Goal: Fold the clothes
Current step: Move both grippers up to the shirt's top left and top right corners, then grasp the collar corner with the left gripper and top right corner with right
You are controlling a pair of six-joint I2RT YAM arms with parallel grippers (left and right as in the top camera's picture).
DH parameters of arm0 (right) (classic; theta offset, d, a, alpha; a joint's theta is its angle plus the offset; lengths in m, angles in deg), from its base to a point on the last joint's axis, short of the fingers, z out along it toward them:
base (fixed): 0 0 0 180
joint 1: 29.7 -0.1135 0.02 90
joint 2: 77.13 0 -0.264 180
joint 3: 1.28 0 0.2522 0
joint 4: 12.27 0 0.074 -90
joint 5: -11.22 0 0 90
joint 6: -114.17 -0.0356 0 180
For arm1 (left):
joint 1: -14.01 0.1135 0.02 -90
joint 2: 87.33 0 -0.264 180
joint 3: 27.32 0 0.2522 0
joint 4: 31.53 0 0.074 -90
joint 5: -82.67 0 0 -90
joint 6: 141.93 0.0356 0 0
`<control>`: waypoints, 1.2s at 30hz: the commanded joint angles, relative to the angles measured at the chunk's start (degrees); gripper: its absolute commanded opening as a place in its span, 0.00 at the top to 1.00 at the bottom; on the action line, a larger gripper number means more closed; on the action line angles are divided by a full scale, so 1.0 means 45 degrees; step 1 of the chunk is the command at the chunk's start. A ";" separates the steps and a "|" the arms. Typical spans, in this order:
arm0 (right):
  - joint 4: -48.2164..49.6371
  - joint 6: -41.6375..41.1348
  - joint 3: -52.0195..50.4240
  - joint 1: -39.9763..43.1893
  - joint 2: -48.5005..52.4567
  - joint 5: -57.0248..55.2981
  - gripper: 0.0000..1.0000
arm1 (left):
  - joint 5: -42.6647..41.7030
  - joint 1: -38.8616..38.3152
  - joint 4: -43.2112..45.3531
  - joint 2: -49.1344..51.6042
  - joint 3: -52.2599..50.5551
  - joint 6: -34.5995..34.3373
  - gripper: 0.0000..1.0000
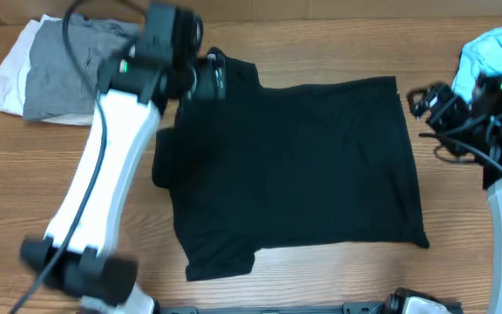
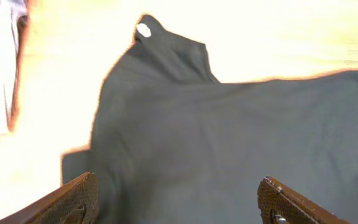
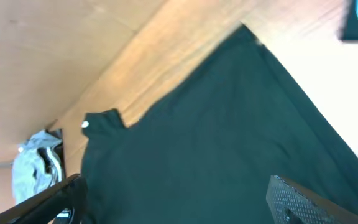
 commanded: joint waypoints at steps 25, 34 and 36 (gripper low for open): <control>-0.0447 0.2997 0.6951 -0.0855 0.9549 -0.1613 0.00 | -0.3944 0.1797 0.4765 1.0370 0.5367 0.2254 0.19; -0.0199 0.3706 0.6946 -0.0850 0.9612 -0.2803 0.00 | -0.3944 0.1617 0.5217 1.1118 0.5367 0.2215 0.21; 0.0117 0.4405 0.6941 -0.0850 0.9704 -0.2822 0.00 | -0.3949 0.1617 0.5323 1.1118 0.5367 0.2215 0.26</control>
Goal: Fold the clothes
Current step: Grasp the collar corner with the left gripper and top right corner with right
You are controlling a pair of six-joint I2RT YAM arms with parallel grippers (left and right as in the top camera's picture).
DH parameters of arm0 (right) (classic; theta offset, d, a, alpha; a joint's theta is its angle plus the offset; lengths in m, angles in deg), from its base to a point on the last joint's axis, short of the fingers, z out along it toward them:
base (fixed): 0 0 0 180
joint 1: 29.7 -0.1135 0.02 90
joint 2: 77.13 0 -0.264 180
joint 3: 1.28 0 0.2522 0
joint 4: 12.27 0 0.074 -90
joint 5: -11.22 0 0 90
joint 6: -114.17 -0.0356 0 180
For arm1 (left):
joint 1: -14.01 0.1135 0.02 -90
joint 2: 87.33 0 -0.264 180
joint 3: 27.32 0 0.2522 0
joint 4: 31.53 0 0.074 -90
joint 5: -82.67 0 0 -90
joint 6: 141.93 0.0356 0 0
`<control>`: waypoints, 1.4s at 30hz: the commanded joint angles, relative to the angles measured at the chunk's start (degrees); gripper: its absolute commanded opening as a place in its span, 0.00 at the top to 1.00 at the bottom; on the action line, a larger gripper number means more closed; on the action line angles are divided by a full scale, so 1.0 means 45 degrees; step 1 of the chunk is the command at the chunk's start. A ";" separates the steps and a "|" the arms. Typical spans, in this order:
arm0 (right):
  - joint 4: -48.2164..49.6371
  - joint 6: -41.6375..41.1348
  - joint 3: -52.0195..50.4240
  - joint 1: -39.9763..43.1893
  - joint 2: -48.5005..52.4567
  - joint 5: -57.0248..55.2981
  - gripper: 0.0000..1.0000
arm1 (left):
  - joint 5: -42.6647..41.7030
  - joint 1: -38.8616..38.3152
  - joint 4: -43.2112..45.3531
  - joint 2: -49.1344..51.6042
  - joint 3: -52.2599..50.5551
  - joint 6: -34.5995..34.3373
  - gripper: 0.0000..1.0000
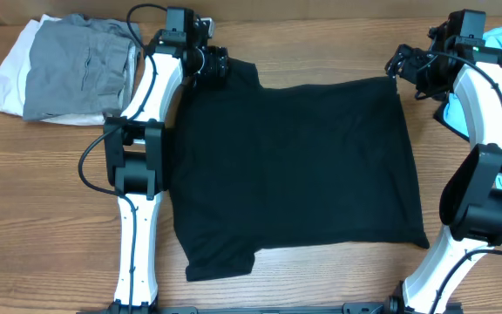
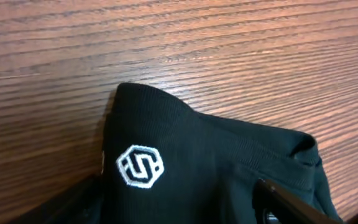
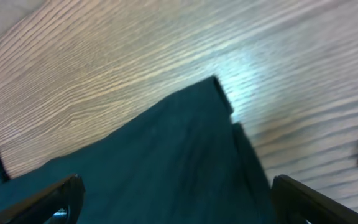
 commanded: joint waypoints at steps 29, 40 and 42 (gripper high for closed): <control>0.3050 0.1263 0.0384 -0.0738 0.3356 -0.1593 0.14 | -0.0219 -0.0112 0.0903 0.0476 0.0223 0.0097 0.27; 0.3308 0.0913 0.0384 -0.0986 0.3949 -0.2710 0.24 | -0.0209 -0.0107 0.1010 0.0476 0.0223 0.0102 0.36; 0.3381 0.0466 0.0389 -0.0981 0.3949 -0.2919 0.39 | -0.0214 -0.0107 0.1127 0.0476 0.0223 0.0102 0.50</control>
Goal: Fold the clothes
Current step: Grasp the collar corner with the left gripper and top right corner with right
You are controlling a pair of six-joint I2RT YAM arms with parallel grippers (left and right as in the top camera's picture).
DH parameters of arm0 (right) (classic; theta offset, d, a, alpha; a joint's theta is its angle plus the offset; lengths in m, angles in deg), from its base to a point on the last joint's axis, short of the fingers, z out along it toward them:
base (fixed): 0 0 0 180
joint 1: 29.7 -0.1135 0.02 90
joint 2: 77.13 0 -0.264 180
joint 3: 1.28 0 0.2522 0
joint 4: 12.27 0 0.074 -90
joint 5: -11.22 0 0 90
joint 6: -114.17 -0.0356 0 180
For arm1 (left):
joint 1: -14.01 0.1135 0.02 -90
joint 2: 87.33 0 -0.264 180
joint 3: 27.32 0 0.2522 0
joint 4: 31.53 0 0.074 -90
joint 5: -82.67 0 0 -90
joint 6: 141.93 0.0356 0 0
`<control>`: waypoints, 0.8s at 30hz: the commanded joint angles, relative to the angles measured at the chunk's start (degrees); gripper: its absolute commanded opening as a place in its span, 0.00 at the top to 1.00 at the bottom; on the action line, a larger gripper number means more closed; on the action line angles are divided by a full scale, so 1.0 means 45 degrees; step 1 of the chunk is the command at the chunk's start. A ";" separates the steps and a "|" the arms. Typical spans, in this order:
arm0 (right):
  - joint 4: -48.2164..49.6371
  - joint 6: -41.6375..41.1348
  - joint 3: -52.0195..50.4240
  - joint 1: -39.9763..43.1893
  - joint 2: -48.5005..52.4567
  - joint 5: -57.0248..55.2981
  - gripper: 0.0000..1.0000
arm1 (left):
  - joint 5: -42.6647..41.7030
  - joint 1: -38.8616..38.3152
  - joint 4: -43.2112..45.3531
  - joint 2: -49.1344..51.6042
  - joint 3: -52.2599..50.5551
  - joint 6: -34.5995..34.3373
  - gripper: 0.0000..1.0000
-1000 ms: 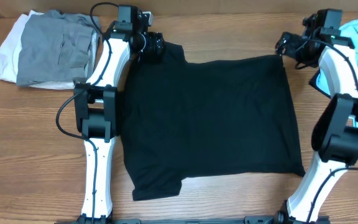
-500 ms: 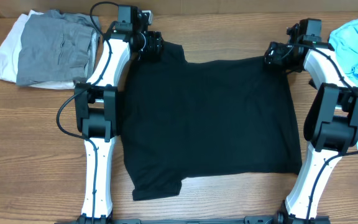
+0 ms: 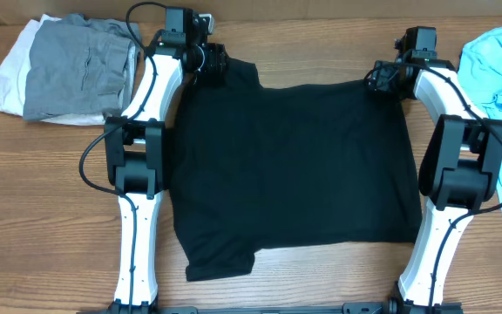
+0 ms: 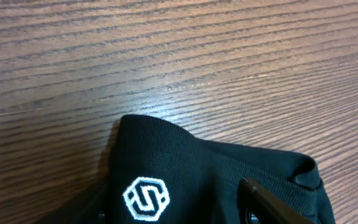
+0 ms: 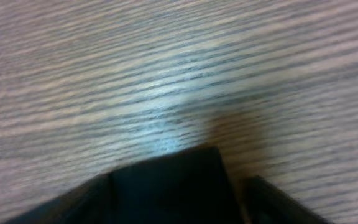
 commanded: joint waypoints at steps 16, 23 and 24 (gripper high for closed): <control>-0.0189 -0.0903 0.0291 0.0000 0.0505 -0.0384 0.96 | -0.0087 -0.0141 0.0549 0.0291 0.0525 0.0034 0.96; -0.0403 -0.1695 0.0325 -0.0005 0.0287 -0.0869 0.96 | 0.0199 -0.0141 -0.0549 -0.0452 0.1112 0.0180 0.96; -0.0520 -0.1919 0.0359 -0.0005 0.0204 -0.1005 0.96 | 0.0306 -0.0141 -0.0801 -0.0661 0.1112 0.0345 0.96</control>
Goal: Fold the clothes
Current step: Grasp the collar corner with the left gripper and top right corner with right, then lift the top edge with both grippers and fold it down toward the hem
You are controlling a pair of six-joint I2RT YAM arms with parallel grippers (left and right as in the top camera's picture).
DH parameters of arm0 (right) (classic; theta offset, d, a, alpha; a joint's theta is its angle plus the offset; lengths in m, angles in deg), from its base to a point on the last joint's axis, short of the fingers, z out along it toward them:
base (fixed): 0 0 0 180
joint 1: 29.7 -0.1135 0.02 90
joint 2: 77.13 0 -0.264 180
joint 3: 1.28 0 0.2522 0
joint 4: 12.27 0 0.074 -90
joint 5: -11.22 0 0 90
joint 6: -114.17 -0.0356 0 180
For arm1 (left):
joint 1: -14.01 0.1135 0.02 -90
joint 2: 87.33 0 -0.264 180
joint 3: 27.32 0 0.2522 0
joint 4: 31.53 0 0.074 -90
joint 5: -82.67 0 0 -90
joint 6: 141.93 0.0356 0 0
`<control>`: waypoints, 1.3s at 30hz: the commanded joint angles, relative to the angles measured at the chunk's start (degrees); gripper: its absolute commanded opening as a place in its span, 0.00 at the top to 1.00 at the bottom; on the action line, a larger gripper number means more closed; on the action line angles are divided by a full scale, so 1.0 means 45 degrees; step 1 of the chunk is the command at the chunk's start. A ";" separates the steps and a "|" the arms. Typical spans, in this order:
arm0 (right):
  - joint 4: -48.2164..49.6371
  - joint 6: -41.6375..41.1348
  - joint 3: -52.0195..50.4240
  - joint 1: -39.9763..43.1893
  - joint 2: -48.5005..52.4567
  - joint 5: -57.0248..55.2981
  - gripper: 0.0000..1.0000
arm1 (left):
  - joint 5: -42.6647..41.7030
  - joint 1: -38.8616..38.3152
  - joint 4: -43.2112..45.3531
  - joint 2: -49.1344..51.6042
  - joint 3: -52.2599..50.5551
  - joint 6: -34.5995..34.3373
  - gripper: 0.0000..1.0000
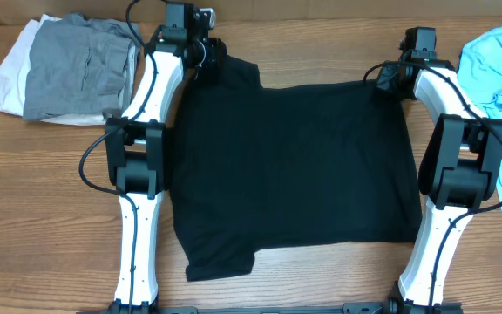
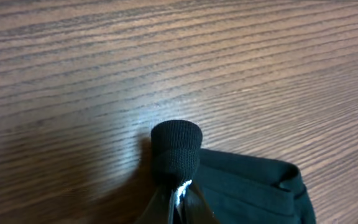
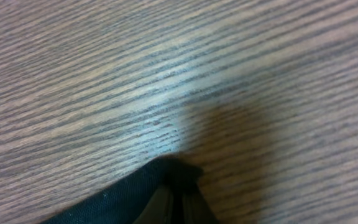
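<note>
A black T-shirt (image 1: 290,166) lies spread flat on the wooden table (image 1: 50,218). My left gripper (image 1: 209,54) is shut on the shirt's far left sleeve end; in the left wrist view the pinched sleeve (image 2: 176,146) bulges above the closed fingers, its white logo squeezed to a sliver. My right gripper (image 1: 389,78) is shut on the shirt's far right hem corner; in the right wrist view the pinched corner (image 3: 179,171) peeks out from the closed fingers.
A folded grey garment on a white one (image 1: 50,65) lies at the far left. A light blue garment (image 1: 499,61) lies crumpled at the far right edge. Both arms' bases stand at the near table edge.
Both grippers have shut: the left one on the sleeve end, bunching the logo patch, and the right one on the hem corner. The shirt itself lies as before.
First both arms were off the shirt with open jaws, the left one in motion. Then each open gripper stood at a far corner of the shirt, the right one coming closer to the hem corner. Now both are shut on the cloth.
</note>
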 commanded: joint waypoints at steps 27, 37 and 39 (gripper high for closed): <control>-0.4007 -0.4206 0.0520 0.0714 -0.3181 -0.0287 0.96 | 0.1734 0.0641 -0.7708 -0.3536 0.0389 0.0607 0.96; -0.5960 -0.6591 0.0520 0.1409 -0.3181 0.0073 0.96 | 0.1579 0.1486 -1.0559 -0.3536 0.0389 -0.0199 0.96; -0.6222 -0.6640 0.0520 0.1481 -0.3181 0.0685 0.96 | 0.1579 0.1506 -1.1147 -0.3536 0.0389 -0.0185 0.96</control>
